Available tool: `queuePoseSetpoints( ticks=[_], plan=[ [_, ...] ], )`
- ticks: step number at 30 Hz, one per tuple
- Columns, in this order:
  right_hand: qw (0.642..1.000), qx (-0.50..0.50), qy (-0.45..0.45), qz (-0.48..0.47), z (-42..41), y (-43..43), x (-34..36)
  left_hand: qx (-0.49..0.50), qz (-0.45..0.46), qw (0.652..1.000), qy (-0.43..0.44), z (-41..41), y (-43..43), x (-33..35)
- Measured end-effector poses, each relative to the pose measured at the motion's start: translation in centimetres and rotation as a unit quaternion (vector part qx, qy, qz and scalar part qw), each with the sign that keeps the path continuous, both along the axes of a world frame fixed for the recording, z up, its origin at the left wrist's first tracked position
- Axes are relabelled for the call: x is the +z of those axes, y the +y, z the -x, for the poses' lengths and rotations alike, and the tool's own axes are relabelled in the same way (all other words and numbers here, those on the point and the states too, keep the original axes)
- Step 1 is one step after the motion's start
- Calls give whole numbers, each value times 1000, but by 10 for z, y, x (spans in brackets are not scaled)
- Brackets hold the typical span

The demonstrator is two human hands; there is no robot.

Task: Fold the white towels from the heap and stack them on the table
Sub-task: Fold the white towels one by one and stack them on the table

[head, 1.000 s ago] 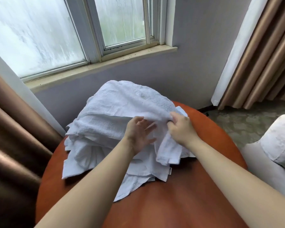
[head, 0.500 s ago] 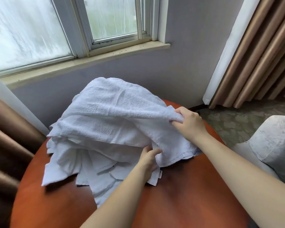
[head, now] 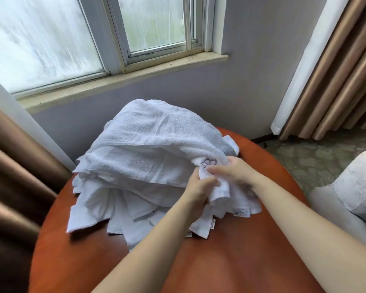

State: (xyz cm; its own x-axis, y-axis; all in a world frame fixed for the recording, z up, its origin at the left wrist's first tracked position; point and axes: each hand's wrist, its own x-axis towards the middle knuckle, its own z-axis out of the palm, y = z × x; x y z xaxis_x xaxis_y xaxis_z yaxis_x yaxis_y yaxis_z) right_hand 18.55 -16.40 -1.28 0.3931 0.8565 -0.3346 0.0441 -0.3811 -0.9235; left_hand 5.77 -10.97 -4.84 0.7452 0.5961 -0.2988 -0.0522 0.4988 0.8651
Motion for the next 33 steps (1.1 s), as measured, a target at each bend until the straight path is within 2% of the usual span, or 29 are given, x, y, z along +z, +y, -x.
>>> queuePoseSetpoints(
  ticks=[2, 4, 5, 8, 10, 12, 14, 15, 16, 17, 18, 19, 20, 23, 27, 29, 33],
  plan=[
    [995, -34, 92, -21, 2, -2, 6, -26, 67, 995, -73, 12, 2, 2],
    [980, -26, 192, -36, 2, -5, 12, 5, 173, 976, -129, 22, 0, -3],
    [975, -17, 219, -35, 5, -6, 15, 21, 201, 972, -120, 25, -2, -12],
    [956, -16, 291, -37, 17, -7, 14, 16, 221, 975, 21, 26, -16, -36],
    [947, -32, 317, -37, 23, -6, 12, 3, 268, 963, 15, 29, -28, -35],
    [951, -40, 306, -34, 23, -8, 11, 28, 290, 957, -6, 32, -30, -25],
    [965, -56, 255, -26, 17, -8, 7, 65, 253, 965, 30, 32, -26, -16],
    [980, -64, 189, -10, 13, -9, 4, 90, 224, 969, 59, 35, -20, -16],
    [995, -66, 77, 22, 10, -9, 1, 120, 188, 971, 86, 37, -14, -17],
    [994, -59, -68, 66, 6, -9, -3, 145, 149, 972, 111, 42, -11, -17],
    [970, -54, -209, 111, 3, -9, -5, 156, 114, 972, 133, 48, -7, -17],
    [941, -42, -303, 148, 1, -10, -6, 163, 76, 971, 158, 54, -4, -19],
    [920, -23, -351, 172, 0, -11, -6, 167, 30, 967, 189, 59, -1, -20],
    [879, 40, -411, 238, -2, -13, -5, 187, -62, 943, 268, 71, 6, -26],
    [857, -23, -449, 250, -10, -17, 2, 194, -74, 930, 304, 83, 11, -29],
    [867, -54, -434, 239, -14, -17, 6, 162, -57, 936, 306, 84, 2, -24],
    [924, -98, -343, 137, -10, -14, 23, 97, 109, 966, 213, 73, -49, -16]
  ],
)
